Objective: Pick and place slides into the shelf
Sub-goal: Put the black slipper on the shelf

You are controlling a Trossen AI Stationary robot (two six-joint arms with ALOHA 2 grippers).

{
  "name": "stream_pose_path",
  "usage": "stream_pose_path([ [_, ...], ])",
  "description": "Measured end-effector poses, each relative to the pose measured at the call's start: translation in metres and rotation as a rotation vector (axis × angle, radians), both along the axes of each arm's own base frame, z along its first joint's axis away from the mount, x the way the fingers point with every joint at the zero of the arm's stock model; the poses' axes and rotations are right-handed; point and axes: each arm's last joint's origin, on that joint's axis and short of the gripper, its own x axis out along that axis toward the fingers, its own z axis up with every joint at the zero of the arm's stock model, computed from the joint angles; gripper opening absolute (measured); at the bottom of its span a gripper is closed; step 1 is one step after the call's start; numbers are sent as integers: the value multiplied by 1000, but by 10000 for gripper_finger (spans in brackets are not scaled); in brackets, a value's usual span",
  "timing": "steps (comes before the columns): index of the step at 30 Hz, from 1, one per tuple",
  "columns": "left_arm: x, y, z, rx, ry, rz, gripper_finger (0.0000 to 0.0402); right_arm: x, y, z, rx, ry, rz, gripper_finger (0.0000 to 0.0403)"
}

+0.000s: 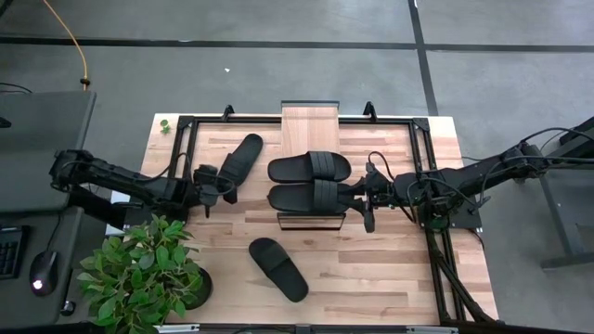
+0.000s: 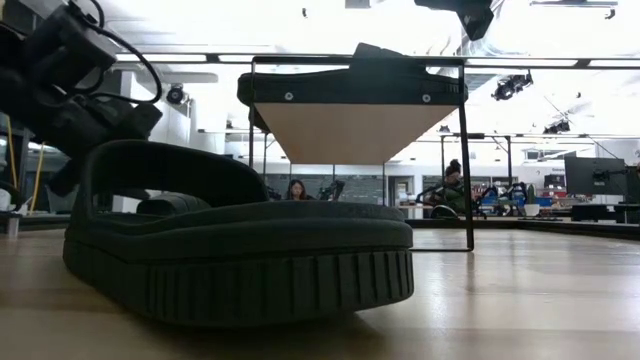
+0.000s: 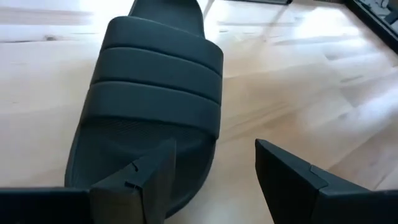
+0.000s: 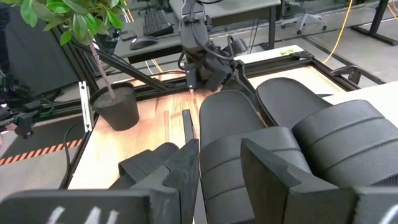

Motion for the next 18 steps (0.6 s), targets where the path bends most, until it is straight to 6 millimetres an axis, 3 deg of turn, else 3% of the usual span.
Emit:
stream_pose_path([
  [18, 8, 13, -6, -36, 33, 4, 205, 0, 0, 0, -4, -1, -12, 110],
])
